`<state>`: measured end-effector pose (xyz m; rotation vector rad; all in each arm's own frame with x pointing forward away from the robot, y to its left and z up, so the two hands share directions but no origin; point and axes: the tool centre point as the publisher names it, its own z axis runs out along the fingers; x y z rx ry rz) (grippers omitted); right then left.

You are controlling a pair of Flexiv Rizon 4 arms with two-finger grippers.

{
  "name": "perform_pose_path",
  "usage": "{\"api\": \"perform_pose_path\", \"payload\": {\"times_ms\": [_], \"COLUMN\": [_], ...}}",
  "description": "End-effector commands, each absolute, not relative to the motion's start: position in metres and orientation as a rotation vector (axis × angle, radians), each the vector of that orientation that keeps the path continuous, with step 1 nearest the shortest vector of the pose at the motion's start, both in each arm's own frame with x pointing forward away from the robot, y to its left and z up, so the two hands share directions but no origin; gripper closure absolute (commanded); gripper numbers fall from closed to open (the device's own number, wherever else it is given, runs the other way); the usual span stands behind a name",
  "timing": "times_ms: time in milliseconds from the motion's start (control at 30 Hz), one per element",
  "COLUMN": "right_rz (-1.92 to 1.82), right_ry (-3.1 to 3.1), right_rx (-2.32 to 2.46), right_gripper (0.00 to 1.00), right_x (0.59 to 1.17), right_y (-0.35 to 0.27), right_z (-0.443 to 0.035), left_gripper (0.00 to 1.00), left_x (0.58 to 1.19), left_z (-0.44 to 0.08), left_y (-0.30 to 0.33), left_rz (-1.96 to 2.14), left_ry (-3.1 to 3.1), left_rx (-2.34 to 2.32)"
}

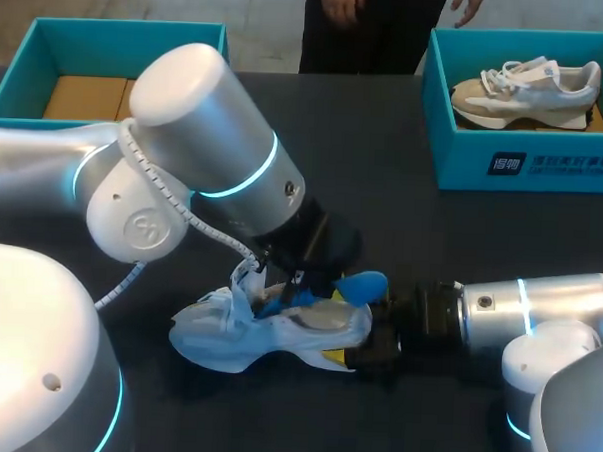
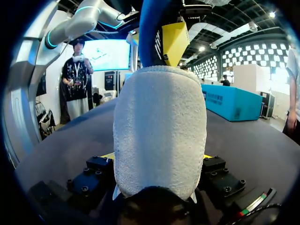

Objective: Take the shoe out of the shoebox, open the shoe tongue, remove and reinsert the insole, then place the shoe into the shoebox

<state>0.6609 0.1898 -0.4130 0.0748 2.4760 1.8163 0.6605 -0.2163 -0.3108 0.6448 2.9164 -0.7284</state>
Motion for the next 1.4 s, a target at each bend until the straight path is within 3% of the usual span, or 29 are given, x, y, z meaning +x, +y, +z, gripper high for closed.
{"api": "perform_pose_path", "payload": {"times_ms": [33,1400], "right_rz": [1.812,1.812], "right_ry": [2.477,2.477], "right_rx": [0.077,0.077], "right_gripper": [1.0,1.0], "right_x": [0.66,0.66], "right_y": [0.191,0.191], "right_z": [-0.413,-0.413], "left_gripper": [1.0,1.0], "left_x": [0.659,0.643], "left_z": [-0.31,-0.209], "left_y": [-0.211,-0.258], "left_rz": [-0.767,-1.371], "left_ry": [2.907,2.741], "left_rx": [0.644,0.47]}}
